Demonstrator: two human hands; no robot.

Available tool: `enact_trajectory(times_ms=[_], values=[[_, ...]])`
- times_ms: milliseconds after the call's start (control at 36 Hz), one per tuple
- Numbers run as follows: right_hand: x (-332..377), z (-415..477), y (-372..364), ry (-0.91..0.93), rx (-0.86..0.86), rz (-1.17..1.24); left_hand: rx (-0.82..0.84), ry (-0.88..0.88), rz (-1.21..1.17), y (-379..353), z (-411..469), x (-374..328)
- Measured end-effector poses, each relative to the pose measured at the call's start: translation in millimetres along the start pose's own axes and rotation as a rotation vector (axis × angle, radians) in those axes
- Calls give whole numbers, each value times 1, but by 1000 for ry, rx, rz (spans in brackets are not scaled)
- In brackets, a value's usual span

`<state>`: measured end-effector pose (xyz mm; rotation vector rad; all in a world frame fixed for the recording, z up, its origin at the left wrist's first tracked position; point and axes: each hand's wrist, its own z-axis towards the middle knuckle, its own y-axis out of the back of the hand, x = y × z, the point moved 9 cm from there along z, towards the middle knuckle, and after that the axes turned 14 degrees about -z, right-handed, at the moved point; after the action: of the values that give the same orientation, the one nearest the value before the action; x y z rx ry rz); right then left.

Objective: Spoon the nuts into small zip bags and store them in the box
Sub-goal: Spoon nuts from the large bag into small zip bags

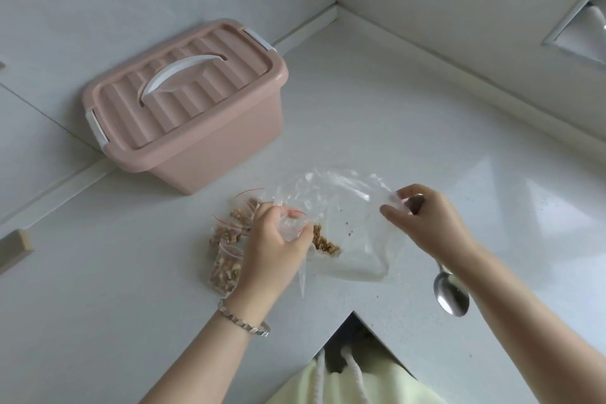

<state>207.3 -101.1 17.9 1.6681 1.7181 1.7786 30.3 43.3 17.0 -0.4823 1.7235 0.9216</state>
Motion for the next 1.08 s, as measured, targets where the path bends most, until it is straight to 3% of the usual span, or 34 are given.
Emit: enact_trajectory(times_ms=[222,417,556,750,861,1083], values=[[2,-16,14,-20,-25,-193,112,153,194,-22,-3,42],[51,-60,80,205,-247,-121,112,162,199,-28,-1,45],[60,-70,89,298,-382,121,135,174,169,-31,3,46],[42,-58,26,243,-236,292,125,194,112,-29,2,51],[14,-45,-17,148,-101,170,96,203,107,-22,2,59],[-41,-39,-51,-42,-91,141,136,178,203,-22,5,74]])
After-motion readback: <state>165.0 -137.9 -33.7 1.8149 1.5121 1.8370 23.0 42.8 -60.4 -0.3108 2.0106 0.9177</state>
